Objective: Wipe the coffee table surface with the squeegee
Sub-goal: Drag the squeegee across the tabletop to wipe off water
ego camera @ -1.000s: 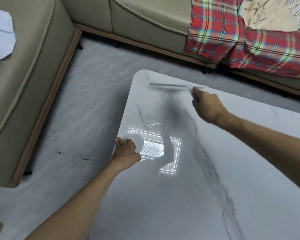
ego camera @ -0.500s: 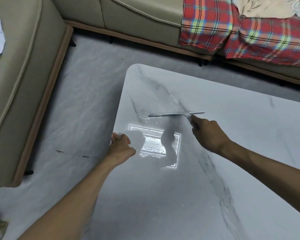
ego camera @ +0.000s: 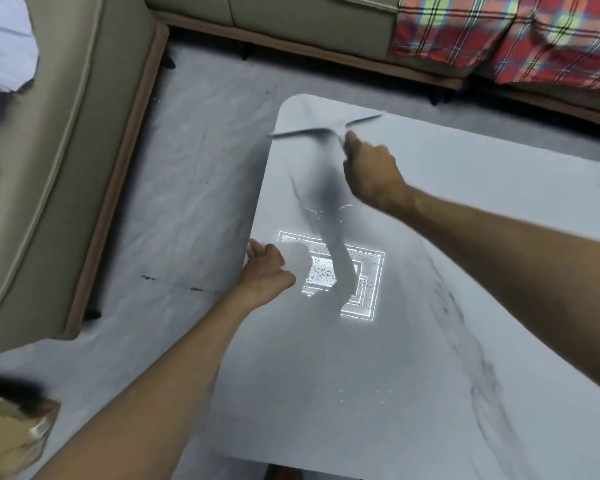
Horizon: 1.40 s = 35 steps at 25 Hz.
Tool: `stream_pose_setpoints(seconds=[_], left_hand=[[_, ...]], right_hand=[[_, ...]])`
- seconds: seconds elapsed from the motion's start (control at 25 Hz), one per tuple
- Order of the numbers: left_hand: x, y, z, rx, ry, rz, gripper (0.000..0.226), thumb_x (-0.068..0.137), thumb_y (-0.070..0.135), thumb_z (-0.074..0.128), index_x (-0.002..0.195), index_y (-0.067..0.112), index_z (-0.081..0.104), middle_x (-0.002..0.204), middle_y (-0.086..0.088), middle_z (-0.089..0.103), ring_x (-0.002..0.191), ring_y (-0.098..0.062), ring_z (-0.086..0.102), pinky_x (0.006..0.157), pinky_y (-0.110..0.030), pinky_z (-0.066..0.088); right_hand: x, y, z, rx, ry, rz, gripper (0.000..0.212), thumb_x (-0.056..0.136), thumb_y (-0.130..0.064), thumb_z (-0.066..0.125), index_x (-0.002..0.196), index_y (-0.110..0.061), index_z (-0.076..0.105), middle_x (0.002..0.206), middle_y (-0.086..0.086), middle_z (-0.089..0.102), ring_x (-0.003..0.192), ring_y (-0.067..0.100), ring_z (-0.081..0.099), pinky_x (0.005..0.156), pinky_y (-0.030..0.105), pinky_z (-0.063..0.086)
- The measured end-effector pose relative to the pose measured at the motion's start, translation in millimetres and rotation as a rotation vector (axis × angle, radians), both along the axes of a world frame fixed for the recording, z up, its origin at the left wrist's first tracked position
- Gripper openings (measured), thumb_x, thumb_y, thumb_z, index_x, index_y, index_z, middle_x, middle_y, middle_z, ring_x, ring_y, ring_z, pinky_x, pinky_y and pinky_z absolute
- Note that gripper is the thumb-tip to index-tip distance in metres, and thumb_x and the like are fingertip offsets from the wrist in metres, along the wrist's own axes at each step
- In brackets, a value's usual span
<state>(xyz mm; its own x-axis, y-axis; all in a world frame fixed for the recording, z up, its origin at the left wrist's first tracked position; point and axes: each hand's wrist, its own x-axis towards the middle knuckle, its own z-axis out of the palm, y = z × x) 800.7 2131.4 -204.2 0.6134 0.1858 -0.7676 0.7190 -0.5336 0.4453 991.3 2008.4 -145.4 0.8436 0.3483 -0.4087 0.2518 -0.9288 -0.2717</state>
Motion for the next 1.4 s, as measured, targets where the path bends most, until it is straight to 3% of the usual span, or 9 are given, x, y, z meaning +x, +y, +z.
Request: stream_pose_setpoints(seconds=[0.16,0.24,0.4,0.6,0.76,0.92,1.12,1.24,1.4], left_hand=[[-5,0,5,0.012,-0.075,0.051,0.034,0.075,0.008,0.060,0.105,0.009,0.046,0.122,-0.003,0.025,0.125,-0.020,0.036,0.071,-0.028,0.044],[-10,0,8,0.042,-0.132,0.115,0.035,0.075,0.005,0.062,0.106,0.007,0.047,0.121,-0.005,0.034,0.109,-0.025,0.050,0.076,-0.034,0.049],[-22,7,18,0.080,-0.221,0.312,0.030,0.077,0.000,0.061,0.103,0.011,0.051,0.106,-0.010,0.057,0.088,-0.029,0.059,0.076,-0.038,0.051],[-39,25,24,0.142,-0.352,0.491,0.020,0.072,-0.002,0.075,0.081,0.010,0.061,0.073,-0.004,0.061,0.069,-0.017,0.057,0.067,-0.022,0.047],[-57,34,16,0.208,-0.372,0.499,0.018,0.074,0.007,0.077,0.071,0.015,0.062,0.064,-0.001,0.064,0.057,-0.005,0.056,0.056,-0.006,0.044],[-66,34,11,0.147,-0.333,0.673,0.008,0.089,0.012,0.056,0.085,0.011,0.063,0.066,0.001,0.067,0.074,-0.026,0.068,0.076,-0.035,0.056],[-72,25,3,0.165,-0.149,0.548,0.038,0.089,0.008,0.046,0.126,0.017,0.051,0.107,0.006,0.056,0.088,-0.016,0.052,0.076,-0.025,0.040],[-77,12,1,-0.003,-0.021,0.470,0.053,0.086,0.006,0.053,0.136,0.016,0.040,0.108,0.002,0.049,0.083,-0.016,0.051,0.066,-0.025,0.041],[-83,4,3,-0.036,-0.020,0.484,0.055,0.083,0.003,0.055,0.135,0.016,0.039,0.108,-0.002,0.049,0.071,-0.007,0.048,0.059,-0.019,0.039]], right_hand=[[-71,-79,8,0.034,0.079,0.209,0.053,0.095,-0.014,0.038,0.145,-0.030,0.029,0.095,0.018,0.062,0.090,0.041,0.060,0.072,0.041,0.047],[-92,-120,23,-0.035,0.139,0.229,0.055,0.097,-0.020,0.038,0.146,-0.039,0.025,0.087,0.008,0.056,0.085,0.038,0.058,0.071,0.041,0.049],[-89,-172,58,-0.116,0.197,0.221,0.051,0.096,-0.023,0.040,0.144,-0.040,0.034,0.099,0.010,0.067,0.095,0.037,0.062,0.077,0.041,0.052],[-30,-99,57,0.010,0.023,0.124,0.041,0.098,-0.019,0.043,0.139,-0.017,0.043,0.119,0.023,0.064,0.104,0.048,0.057,0.085,0.044,0.047],[3,-8,20,0.041,0.078,-0.028,0.032,0.097,-0.016,0.039,0.128,-0.007,0.042,0.123,0.025,0.057,0.112,0.045,0.049,0.080,0.038,0.038],[-38,5,-2,0.024,0.064,0.068,0.045,0.096,-0.015,0.039,0.140,-0.016,0.034,0.121,0.024,0.057,0.109,0.043,0.052,0.075,0.036,0.035],[-121,-83,9,0.024,0.109,0.365,0.056,0.097,-0.024,0.038,0.148,-0.042,0.023,0.098,0.011,0.058,0.090,0.039,0.060,0.069,0.038,0.042],[-138,-152,24,-0.092,0.105,0.422,0.056,0.099,-0.027,0.036,0.147,-0.051,0.018,0.086,-0.002,0.050,0.078,0.033,0.059,0.061,0.033,0.040],[-134,-194,49,-0.130,0.070,0.378,0.051,0.099,-0.033,0.034,0.141,-0.058,0.022,0.077,-0.011,0.044,0.076,0.026,0.058,0.059,0.032,0.039]])
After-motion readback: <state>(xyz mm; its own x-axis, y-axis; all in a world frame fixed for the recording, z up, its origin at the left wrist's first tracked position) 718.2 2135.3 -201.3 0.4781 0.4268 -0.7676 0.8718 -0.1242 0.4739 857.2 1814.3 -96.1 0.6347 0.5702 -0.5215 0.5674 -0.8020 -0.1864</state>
